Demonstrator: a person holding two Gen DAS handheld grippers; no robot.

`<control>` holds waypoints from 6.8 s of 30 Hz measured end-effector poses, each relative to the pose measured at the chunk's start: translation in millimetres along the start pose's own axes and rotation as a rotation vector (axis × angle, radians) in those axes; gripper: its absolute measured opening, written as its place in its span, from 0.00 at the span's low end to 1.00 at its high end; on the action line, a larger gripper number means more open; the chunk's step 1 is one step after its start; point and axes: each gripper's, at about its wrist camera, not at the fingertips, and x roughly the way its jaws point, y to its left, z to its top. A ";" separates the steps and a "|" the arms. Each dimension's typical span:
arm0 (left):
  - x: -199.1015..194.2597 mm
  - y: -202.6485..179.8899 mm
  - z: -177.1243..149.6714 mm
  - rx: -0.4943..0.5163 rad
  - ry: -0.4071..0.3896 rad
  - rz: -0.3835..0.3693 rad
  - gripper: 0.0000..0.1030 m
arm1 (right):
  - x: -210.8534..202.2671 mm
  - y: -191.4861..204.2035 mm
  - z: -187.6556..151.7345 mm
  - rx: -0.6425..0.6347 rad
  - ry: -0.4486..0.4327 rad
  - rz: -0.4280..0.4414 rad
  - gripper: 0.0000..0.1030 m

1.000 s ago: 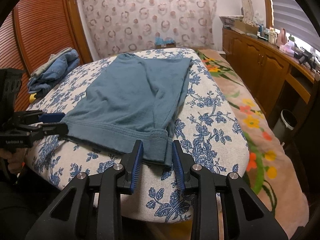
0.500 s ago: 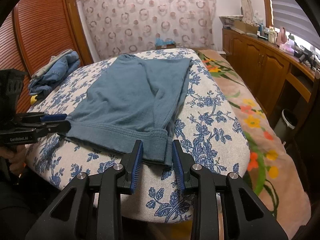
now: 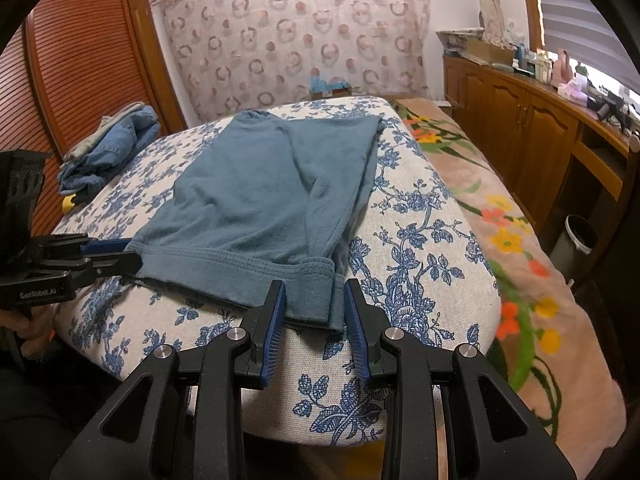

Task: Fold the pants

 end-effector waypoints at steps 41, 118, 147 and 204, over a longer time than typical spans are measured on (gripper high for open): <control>-190.5 55.5 157.9 0.043 -0.443 0.215 0.06 | -76.0 124.3 234.0 -0.258 -0.361 0.196 0.06; -103.0 85.1 -65.3 -0.172 -0.128 0.153 0.07 | 27.9 141.2 17.3 -0.202 0.069 0.282 0.06; -123.8 69.8 -49.0 -0.128 -0.173 0.131 0.07 | -5.2 144.1 32.8 -0.167 0.016 0.350 0.07; -54.1 153.4 11.6 -0.064 -0.063 0.243 0.43 | 92.2 139.1 102.1 -0.161 -0.007 0.112 0.44</control>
